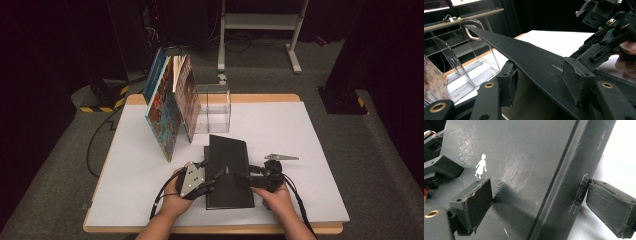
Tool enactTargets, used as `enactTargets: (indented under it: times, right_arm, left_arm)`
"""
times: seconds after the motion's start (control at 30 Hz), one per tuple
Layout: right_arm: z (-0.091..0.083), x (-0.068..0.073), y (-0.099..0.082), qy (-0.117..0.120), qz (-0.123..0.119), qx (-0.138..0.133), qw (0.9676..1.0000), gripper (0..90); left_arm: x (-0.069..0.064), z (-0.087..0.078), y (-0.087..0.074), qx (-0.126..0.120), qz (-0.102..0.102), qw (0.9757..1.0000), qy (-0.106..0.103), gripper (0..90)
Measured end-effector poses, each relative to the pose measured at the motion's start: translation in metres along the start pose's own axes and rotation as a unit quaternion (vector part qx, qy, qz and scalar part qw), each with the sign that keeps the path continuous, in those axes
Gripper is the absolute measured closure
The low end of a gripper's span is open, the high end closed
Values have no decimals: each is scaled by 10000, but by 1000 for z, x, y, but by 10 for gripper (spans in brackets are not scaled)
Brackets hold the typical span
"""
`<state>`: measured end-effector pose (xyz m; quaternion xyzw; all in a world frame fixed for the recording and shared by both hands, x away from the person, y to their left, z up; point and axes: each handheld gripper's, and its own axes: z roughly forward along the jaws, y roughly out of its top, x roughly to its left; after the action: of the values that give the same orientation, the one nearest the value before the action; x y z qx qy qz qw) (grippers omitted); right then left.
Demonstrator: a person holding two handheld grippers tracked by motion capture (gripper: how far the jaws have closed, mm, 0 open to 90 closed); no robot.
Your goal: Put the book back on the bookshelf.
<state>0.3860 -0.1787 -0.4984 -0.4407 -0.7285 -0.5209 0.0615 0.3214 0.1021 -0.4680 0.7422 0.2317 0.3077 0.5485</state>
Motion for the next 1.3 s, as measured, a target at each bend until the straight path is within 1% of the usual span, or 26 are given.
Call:
enactTargets:
  times: [0.07, 0.1, 0.13, 0.17, 0.27, 0.33, 0.43, 0.47, 0.5, 0.53, 0.57, 0.6, 0.63, 0.7, 0.8, 0.83, 0.87, 0.9, 0.93, 0.97, 1.0, 1.07, 1.2, 1.23, 1.27, 1.3]
  right_arm:
    - [0, 0, 0, 26, 4, -4, 10000, 64]
    - [-1, -1, 0, 53, 22, -8, 10000, 64]
    - [-1, -2, 0, 107, 75, -2, 9999, 64]
    - [-1, -3, 1, 165, 118, -10, 9998, 64]
    - [-1, -5, 1, 282, 124, -29, 9995, 63]
    - [-2, -6, 2, 363, 126, -20, 9993, 64]
    - [-2, -8, 2, 658, 201, -17, 9976, 67]
    - [-2, -7, 2, 765, 229, -9, 9968, 68]
    - [-3, -6, 2, 778, 186, -10, 9968, 69]
    - [-4, -5, 3, 742, 157, 13, 9971, 73]
    - [-5, -4, 3, 685, 123, 42, 9976, 81]
    - [-7, -3, 3, 624, 82, 58, 9980, 93]
    - [-10, -1, 3, 540, 22, 56, 9985, 114]
    - [-14, 2, 2, 414, -90, 12, 9991, 152]
    - [-23, 11, -1, 153, -393, -176, 9990, 223]
    - [-23, 11, -1, 153, -393, -176, 9990, 223]
    - [-31, 20, -2, -42, -651, -377, 9972, 292]
    - [-35, 23, -3, -101, -784, -493, 9957, 322]
    - [-35, 23, -3, -101, -784, -493, 9957, 322]
    - [-38, 27, -3, -152, -906, -605, 9939, 345]
    - [-42, 35, -3, -303, -1150, -762, 9900, 367]
    - [-45, 39, -2, -377, -1256, -893, 9873, 390]
    - [-51, 45, -2, -577, -1562, -1137, 9795, 422]
    - [-51, 45, -2, -577, -1562, -1137, 9795, 422]
    - [-54, 49, -2, -678, -1743, -1258, 9743, 437]
    - [-55, 50, -3, -733, -1838, -1283, 9718, 440]
  left_arm:
    - [-1, -1, 0, -29, 39, 10000, 17, 467]
    - [-2, -2, 1, -48, 92, 9999, 24, 468]
    - [-3, -2, 1, -78, 112, 9999, 32, 468]
    - [-4, -3, 1, -97, 155, 9998, 44, 468]
    - [-7, -6, 2, -190, 293, 9994, 74, 467]
    - [-9, -8, 2, -277, 423, 9987, 90, 467]
    - [-12, -11, 2, -467, 628, 9969, 52, 467]
    - [-13, -11, 3, -503, 663, 9965, 51, 467]
    - [-13, -11, 3, -512, 654, 9965, 37, 467]
    - [-12, -11, 2, -517, 631, 9967, 9, 467]
    - [-11, -11, 1, -532, 595, 9968, -21, 467]
    - [-8, -10, 1, -472, 518, 9975, -68, 467]
    - [-8, -10, 1, -472, 518, 9975, -68, 467]
    - [-6, -8, 1, -323, 297, 9990, -99, 467]
    - [1, -6, 1, -131, -32, 9998, -175, 466]
    - [1, -6, 1, -131, -32, 9998, -175, 466]
    - [2, -6, 1, -88, -112, 9997, -182, 465]
    - [5, -6, 2, -52, -207, 9996, -167, 465]
    - [5, -6, 2, -52, -207, 9996, -167, 466]
    - [5, -7, 3, -86, -173, 9997, -129, 466]
    - [3, -8, 6, -53, -125, 9999, -28, 467]
    - [3, -7, 9, -5, -103, 9999, 71, 467]
    - [2, -2, 15, 180, -3, 9995, 251, 466]
    - [2, -2, 15, 180, -3, 9995, 251, 467]
    - [0, 2, 15, 205, 100, 9991, 360, 468]
    - [0, 3, 15, 210, 132, 9990, 377, 469]
